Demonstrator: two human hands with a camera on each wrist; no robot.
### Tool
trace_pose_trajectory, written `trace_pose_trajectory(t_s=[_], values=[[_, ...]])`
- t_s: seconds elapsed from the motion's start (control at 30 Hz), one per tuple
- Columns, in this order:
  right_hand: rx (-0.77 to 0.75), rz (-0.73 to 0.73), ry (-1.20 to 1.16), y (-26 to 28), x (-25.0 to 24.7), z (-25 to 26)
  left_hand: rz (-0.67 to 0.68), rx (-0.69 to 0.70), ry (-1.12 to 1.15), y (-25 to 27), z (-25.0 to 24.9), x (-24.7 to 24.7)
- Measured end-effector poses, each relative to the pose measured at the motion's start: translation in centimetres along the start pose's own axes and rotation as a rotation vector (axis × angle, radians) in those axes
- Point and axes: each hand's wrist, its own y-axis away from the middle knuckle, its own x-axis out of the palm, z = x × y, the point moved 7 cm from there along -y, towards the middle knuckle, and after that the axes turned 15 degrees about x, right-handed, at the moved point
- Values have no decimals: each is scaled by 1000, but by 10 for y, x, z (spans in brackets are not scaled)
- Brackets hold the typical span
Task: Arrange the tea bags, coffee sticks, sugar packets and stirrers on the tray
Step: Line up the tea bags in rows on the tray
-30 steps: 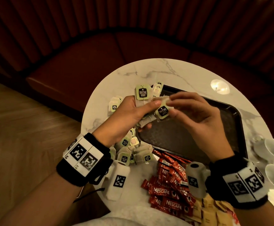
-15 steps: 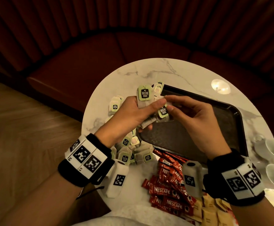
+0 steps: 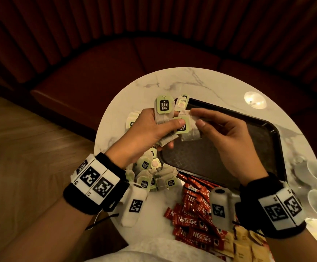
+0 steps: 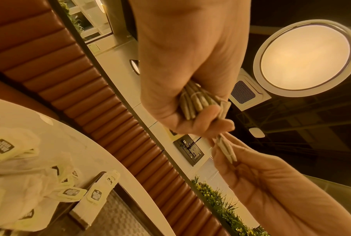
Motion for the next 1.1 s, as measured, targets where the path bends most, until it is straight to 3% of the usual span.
trace_pose_trajectory(t_s=[0.43,1.1], values=[[10,18,-118,3,1,3,-68,4,21,1,1,-2],[22,-79,-91,5,-1,8,-50,4,7,3,-3,0]])
